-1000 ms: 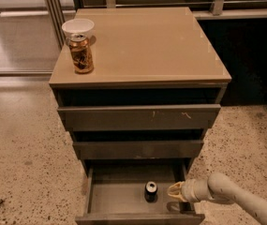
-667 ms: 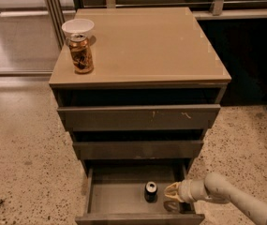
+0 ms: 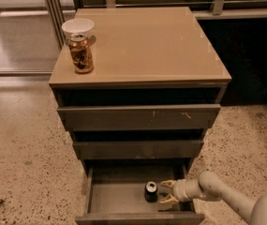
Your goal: Pick pepsi can from bottom drawer and place on counter
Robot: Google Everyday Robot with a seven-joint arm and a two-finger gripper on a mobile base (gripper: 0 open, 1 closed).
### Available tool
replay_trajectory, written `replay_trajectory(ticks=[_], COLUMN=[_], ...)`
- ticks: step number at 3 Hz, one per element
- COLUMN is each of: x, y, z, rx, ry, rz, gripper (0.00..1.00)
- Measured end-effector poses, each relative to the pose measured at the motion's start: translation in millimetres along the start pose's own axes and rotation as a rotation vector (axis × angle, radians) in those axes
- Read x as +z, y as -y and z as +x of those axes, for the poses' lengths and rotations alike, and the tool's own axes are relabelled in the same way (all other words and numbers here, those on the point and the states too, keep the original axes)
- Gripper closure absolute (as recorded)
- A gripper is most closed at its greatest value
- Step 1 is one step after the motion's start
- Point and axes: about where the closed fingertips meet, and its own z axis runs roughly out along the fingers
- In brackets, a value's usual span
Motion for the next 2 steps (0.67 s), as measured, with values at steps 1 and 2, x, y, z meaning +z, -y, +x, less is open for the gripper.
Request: replay_trajectory(ticks=[1, 2], x=[16.3, 35.5], y=[4.5, 9.4], z=[0.6, -3.8], rx=[-0.033, -0.070], ry=[0.030, 0.060], rz=[-0.016, -0.041], gripper=[0.44, 0.28])
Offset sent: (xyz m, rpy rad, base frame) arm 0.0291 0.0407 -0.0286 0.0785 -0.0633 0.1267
